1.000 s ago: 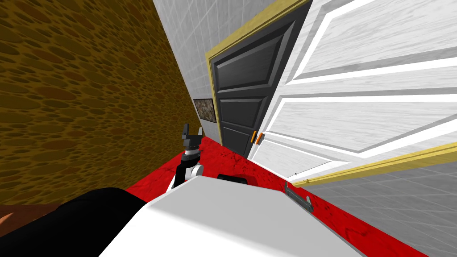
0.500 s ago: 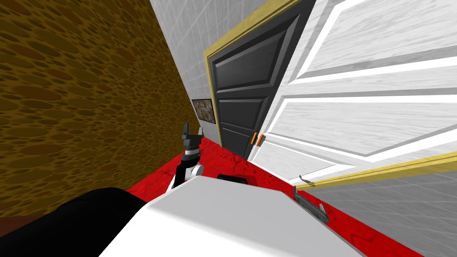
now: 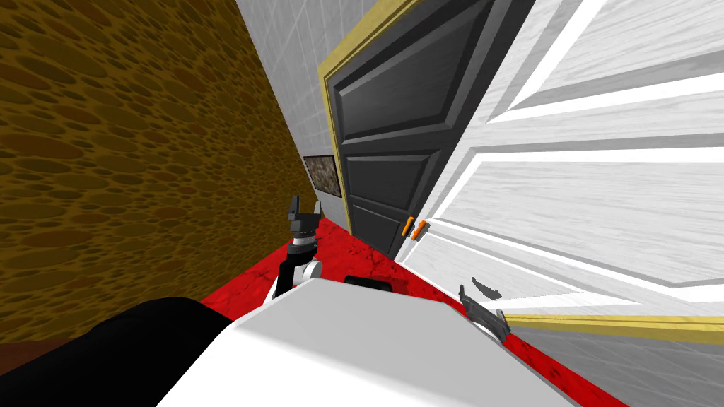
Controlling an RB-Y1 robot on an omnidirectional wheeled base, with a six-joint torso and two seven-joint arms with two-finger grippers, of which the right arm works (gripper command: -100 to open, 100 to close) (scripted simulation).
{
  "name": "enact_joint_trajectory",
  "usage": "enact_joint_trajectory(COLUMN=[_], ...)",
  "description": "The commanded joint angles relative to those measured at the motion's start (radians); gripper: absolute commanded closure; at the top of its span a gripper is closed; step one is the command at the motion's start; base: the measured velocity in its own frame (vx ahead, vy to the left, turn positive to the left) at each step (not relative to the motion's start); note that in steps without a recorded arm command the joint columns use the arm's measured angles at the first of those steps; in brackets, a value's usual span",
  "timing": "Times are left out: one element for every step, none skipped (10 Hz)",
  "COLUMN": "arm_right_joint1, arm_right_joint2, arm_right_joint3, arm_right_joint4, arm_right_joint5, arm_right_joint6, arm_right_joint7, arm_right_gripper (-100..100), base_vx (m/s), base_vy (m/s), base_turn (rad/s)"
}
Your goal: Pull the door open
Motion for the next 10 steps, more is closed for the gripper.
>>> enact_joint_trajectory(arm_right_joint1=[-0.027, -0.040, -0.051, -0.069, -0.080, -0.098, -0.110, -0.129, -0.142, -0.147], arm_right_joint2=[-0.002, -0.001, 0.001, 0.004, 0.007, 0.011, 0.015, 0.020, 0.024, 0.025], arm_right_joint3=[0.013, 0.019, 0.026, 0.035, 0.041, 0.051, 0.058, 0.068, 0.075, 0.078], arm_right_joint4=[0.012, 0.007, 0.001, -0.007, -0.012, -0.021, -0.027, -0.037, -0.043, -0.046], arm_right_joint5=[0.007, 0.010, 0.014, 0.018, 0.021, 0.026, 0.030, 0.036, 0.039, 0.041], arm_right_joint6=[-0.006, -0.005, -0.004, -0.003, -0.003, -0.002, -0.001, 0.000, 0.001, 0.001], arm_right_joint7=[-0.014, -0.018, -0.020, -0.022, -0.024, -0.026, -0.027, -0.029, -0.030, -0.030], arm_right_gripper=[-100, -100, -100, -100, -100, -100, -100, -100, -100, -100], base_vx=[0.190, 0.223, 0.209, 0.218, 0.203, 0.210, 0.219, 0.235, 0.197, 0.122], base_vy=[-0.019, -0.003, -0.012, -0.011, 0.000, -0.019, -0.027, 0.013, 0.029, 0.032], base_turn=[0.098, 0.122, 0.113, 0.125, 0.130, 0.129, 0.156, 0.180, 0.025, -0.026])
